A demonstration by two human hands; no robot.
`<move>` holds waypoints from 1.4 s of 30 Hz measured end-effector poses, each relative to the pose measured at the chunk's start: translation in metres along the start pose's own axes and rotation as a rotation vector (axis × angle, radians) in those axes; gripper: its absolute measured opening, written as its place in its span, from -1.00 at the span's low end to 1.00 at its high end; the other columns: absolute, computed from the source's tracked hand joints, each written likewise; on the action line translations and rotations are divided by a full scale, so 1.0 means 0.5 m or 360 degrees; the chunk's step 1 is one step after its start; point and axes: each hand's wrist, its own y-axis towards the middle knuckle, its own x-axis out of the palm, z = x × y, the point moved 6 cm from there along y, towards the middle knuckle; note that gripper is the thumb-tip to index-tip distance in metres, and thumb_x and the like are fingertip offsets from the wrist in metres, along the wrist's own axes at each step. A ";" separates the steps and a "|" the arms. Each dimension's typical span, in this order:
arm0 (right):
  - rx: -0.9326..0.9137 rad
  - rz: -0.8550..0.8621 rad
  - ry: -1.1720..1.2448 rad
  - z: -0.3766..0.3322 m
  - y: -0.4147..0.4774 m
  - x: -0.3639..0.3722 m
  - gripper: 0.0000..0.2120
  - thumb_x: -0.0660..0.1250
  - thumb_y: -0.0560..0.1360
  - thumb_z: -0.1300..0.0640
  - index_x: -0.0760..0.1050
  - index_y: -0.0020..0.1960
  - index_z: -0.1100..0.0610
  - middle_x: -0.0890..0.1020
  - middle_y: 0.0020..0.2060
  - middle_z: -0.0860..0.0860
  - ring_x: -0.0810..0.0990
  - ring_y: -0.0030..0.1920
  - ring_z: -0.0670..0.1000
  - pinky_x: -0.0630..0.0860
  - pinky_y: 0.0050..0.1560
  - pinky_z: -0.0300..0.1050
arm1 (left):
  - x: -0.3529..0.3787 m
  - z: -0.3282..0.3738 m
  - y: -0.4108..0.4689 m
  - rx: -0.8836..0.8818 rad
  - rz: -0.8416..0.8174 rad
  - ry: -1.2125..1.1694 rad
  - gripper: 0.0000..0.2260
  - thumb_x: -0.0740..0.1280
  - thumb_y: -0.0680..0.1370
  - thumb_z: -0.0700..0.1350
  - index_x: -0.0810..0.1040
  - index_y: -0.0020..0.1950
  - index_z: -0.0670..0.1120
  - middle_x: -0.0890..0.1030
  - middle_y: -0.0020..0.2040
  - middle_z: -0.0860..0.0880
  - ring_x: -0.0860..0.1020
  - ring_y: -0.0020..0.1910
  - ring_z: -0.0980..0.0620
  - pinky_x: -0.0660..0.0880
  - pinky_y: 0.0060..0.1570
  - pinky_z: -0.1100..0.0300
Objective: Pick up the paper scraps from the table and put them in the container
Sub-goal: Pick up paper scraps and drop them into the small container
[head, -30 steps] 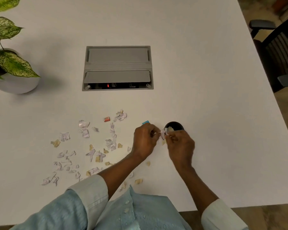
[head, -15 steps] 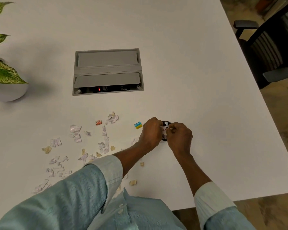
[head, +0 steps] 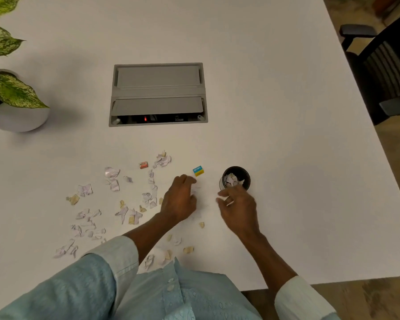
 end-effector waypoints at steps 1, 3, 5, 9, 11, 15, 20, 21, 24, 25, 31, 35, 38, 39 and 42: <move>0.0008 -0.0138 0.0002 0.007 -0.018 0.027 -0.79 0.56 0.43 0.13 0.64 0.04 0.07 0.61 -0.03 -0.06 0.58 -0.26 -0.16 0.61 -0.20 -0.17 | 0.009 -0.024 -0.013 0.0022 -0.0078 0.0108 -0.46 0.45 0.49 -0.13 0.42 0.45 -0.08 0.47 0.39 -0.05 0.45 0.35 -0.09 0.64 0.04 -0.05; 0.0112 -0.0479 -0.0108 0.028 -0.054 0.088 -0.52 0.57 0.41 -0.06 0.54 0.26 0.01 0.54 0.13 -0.05 0.59 -0.11 -0.13 0.61 -0.07 -0.15 | 0.029 -0.062 -0.036 0.0097 -0.0259 0.0300 -0.26 0.51 0.48 0.04 0.25 0.58 -0.06 0.30 0.56 -0.06 0.32 0.49 -0.12 0.63 0.11 -0.01; 0.0244 -0.0730 -0.0275 0.055 -0.083 0.141 -0.26 0.55 0.37 -0.22 0.35 0.43 -0.03 0.41 0.30 -0.02 0.60 0.12 -0.01 0.61 0.13 -0.03 | 0.047 -0.086 -0.049 0.0140 -0.0397 0.0410 -0.08 0.51 0.47 0.19 0.08 0.65 -0.03 0.11 0.66 -0.06 0.19 0.58 -0.12 0.54 0.28 -0.06; 0.0388 -0.0840 -0.0397 0.077 -0.102 0.203 -0.10 0.54 0.34 -0.29 0.19 0.50 -0.02 0.27 0.42 0.04 0.50 0.33 0.07 0.55 0.29 0.00 | 0.073 -0.102 -0.047 0.0165 -0.0471 0.0502 0.07 0.55 0.44 0.20 -0.12 0.67 0.01 -0.08 0.70 -0.05 0.13 0.61 -0.14 0.46 0.39 -0.09; 0.0404 -0.0798 -0.0435 0.077 -0.097 0.222 -0.08 0.52 0.34 -0.33 0.17 0.50 -0.01 0.26 0.43 0.06 0.48 0.35 0.07 0.57 0.27 -0.01 | 0.080 -0.096 -0.036 0.0226 -0.0452 0.0551 0.08 0.58 0.44 0.08 -0.15 0.68 0.01 -0.12 0.70 -0.05 0.16 0.60 -0.16 0.47 0.39 -0.07; 0.0418 -0.0668 -0.0397 0.061 -0.069 0.240 -0.12 0.49 0.38 -0.33 0.20 0.49 0.04 0.30 0.39 0.06 0.54 0.27 0.03 0.59 0.18 -0.13 | 0.088 -0.070 -0.003 0.0363 -0.0440 0.0621 0.05 0.57 0.47 0.04 -0.13 0.69 0.00 -0.18 0.70 -0.06 0.16 0.60 -0.18 0.44 0.43 -0.08; 0.0336 -0.0616 -0.0437 0.056 -0.046 0.261 -0.43 0.49 0.48 -0.14 0.38 0.38 0.01 0.36 0.29 0.03 0.59 0.14 0.01 0.62 0.13 -0.15 | 0.091 -0.041 0.013 0.0474 -0.0502 0.0547 -0.22 0.51 0.53 -0.05 0.18 0.65 -0.03 0.03 0.70 -0.09 0.17 0.60 -0.19 0.44 0.42 -0.06; 0.0305 -0.0599 -0.0418 0.061 -0.046 0.261 -0.53 0.49 0.50 -0.08 0.44 0.32 0.02 0.40 0.25 0.02 0.59 0.10 0.01 0.63 0.11 -0.14 | 0.092 -0.037 0.011 0.0494 -0.0499 0.0529 -0.30 0.50 0.54 -0.09 0.26 0.61 -0.05 0.10 0.68 -0.10 0.19 0.59 -0.20 0.46 0.41 -0.05; 0.0189 -0.0548 -0.0415 0.073 -0.050 0.253 -0.76 0.48 0.53 0.06 0.58 0.15 0.08 0.54 0.10 0.03 0.58 0.02 0.00 0.64 0.04 -0.12 | 0.091 -0.034 0.000 0.0521 -0.0399 0.0529 -0.46 0.56 0.47 -0.21 0.51 0.42 -0.12 0.42 0.51 -0.15 0.40 0.43 -0.16 0.58 0.22 0.04; 0.0160 -0.0526 -0.0406 0.077 -0.052 0.249 -0.81 0.48 0.53 0.09 0.61 0.11 0.10 0.57 0.05 0.03 0.57 -0.01 -0.02 0.64 0.02 -0.10 | 0.090 -0.033 -0.006 0.0535 -0.0347 0.0523 -0.53 0.59 0.42 -0.25 0.58 0.30 -0.14 0.53 0.38 -0.16 0.49 0.30 -0.13 0.62 0.11 0.07; 0.0151 -0.0366 -0.0241 0.077 -0.046 0.195 -0.89 0.51 0.48 0.27 0.69 -0.01 0.14 0.64 -0.08 -0.01 0.60 -0.10 -0.08 0.61 -0.02 -0.27 | 0.085 -0.064 -0.035 0.0346 -0.0149 0.0295 -0.74 0.49 0.38 -0.44 0.63 -0.08 -0.12 0.63 -0.05 -0.09 0.53 -0.07 -0.06 0.56 -0.16 0.13; 0.0172 -0.0195 -0.0050 0.051 -0.040 0.126 -0.86 0.53 0.45 0.32 0.70 -0.06 0.13 0.63 -0.11 -0.07 0.64 -0.14 -0.14 0.60 -0.07 -0.36 | 0.062 -0.055 -0.043 0.0053 0.0055 -0.0173 -0.75 0.42 0.44 -0.46 0.66 -0.19 -0.10 0.64 -0.14 -0.04 0.54 -0.15 0.04 0.52 -0.17 0.22; 0.0123 -0.0056 0.0094 0.020 -0.037 0.065 -0.84 0.55 0.44 0.32 0.68 -0.07 0.10 0.62 -0.11 -0.11 0.66 -0.18 -0.14 0.65 -0.17 -0.20 | 0.021 -0.008 -0.038 -0.0062 0.0246 -0.0478 -0.77 0.44 0.44 -0.42 0.68 -0.21 -0.08 0.65 -0.19 0.03 0.55 -0.22 0.14 0.55 -0.19 0.27; 0.0113 0.0002 0.0119 0.009 -0.033 0.043 -0.84 0.55 0.44 0.30 0.68 -0.06 0.09 0.62 -0.12 -0.11 0.65 -0.20 -0.13 0.65 -0.19 -0.19 | 0.003 0.015 -0.035 -0.0064 0.0321 -0.0560 -0.77 0.46 0.44 -0.41 0.68 -0.20 -0.07 0.65 -0.19 0.06 0.57 -0.23 0.15 0.58 -0.19 0.26; 0.0125 0.0202 0.0147 -0.015 -0.010 -0.022 -0.85 0.58 0.42 0.24 0.69 -0.07 0.06 0.63 -0.14 -0.10 0.65 -0.25 -0.13 0.63 -0.22 -0.20 | -0.049 0.092 -0.017 -0.0002 0.0466 -0.0774 -0.77 0.46 0.45 -0.40 0.68 -0.19 -0.06 0.65 -0.19 0.12 0.62 -0.19 0.14 0.61 -0.14 0.24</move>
